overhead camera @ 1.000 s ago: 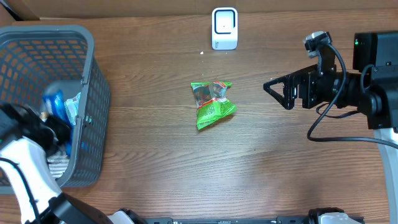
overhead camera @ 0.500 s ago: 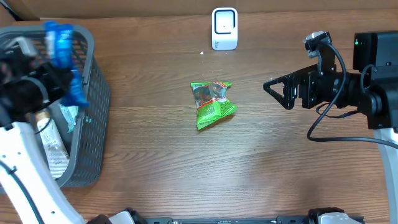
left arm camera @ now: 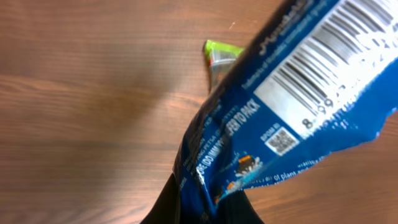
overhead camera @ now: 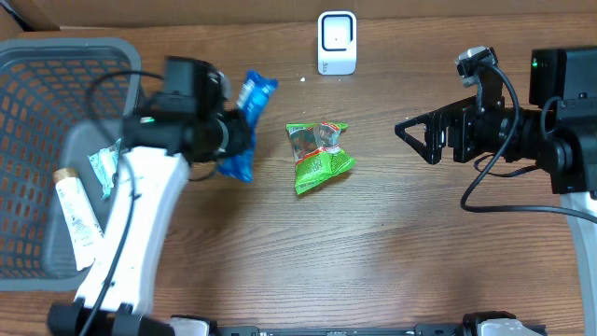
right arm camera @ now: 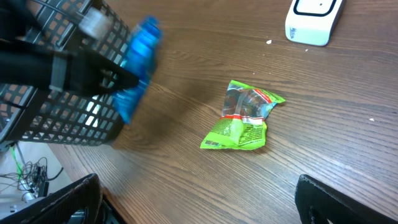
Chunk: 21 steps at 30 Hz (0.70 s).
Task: Scan the item barcode
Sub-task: 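Carry the blue bar out and place it beside the green bag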
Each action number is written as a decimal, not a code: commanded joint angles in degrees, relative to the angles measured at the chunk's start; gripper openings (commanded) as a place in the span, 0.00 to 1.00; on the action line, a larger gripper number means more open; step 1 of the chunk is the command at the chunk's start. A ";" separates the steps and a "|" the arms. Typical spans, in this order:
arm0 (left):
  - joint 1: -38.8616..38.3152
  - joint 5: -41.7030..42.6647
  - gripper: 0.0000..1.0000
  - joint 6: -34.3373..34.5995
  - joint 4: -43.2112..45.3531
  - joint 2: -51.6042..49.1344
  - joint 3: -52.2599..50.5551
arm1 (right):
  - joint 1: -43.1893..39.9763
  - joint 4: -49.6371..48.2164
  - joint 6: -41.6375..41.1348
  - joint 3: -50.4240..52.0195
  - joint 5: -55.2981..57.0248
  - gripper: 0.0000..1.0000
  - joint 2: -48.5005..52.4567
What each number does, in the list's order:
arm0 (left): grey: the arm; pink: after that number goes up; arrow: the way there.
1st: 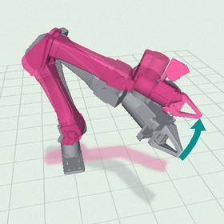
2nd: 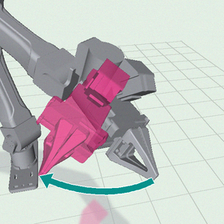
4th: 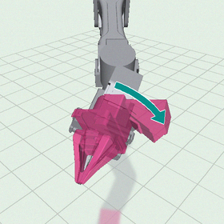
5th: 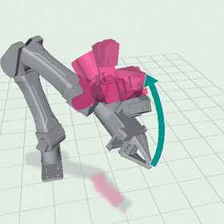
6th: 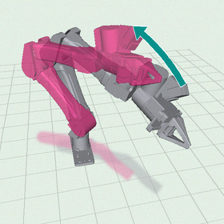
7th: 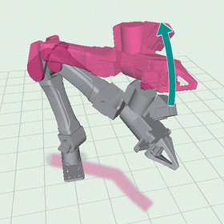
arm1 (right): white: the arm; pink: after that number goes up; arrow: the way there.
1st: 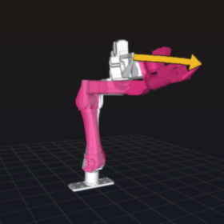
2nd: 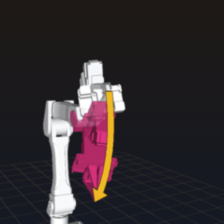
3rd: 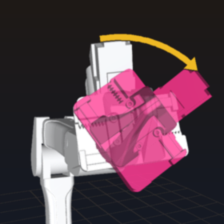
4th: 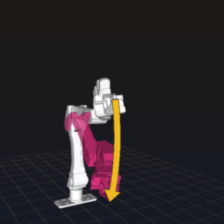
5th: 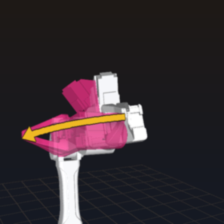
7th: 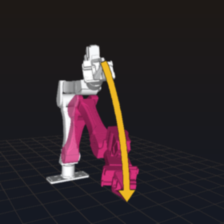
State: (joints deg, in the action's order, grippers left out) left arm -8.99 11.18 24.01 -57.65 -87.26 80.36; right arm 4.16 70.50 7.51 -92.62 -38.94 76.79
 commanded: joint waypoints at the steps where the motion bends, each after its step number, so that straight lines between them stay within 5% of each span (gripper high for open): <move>1: -4.15 -4.17 0.04 11.82 4.94 -4.44 -5.79 | -0.07 -0.26 -0.22 -1.46 -0.15 1.00 -0.15; 6: -8.44 -4.13 0.04 23.58 11.52 -14.58 -9.88 | -0.07 -0.28 -0.22 -1.46 -0.15 1.00 -0.15; 13: -9.99 -4.09 0.04 24.44 15.02 -24.61 -9.86 | -0.07 -0.20 -0.22 -1.46 -0.15 1.00 -0.15; 21: -6.91 -3.28 0.42 12.76 9.07 -22.91 -2.84 | -0.07 -0.15 -0.20 -1.46 -0.15 1.00 -0.15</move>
State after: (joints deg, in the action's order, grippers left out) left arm -17.96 8.29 43.29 -46.19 -110.72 72.12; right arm 4.16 70.54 7.49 -92.62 -38.94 76.79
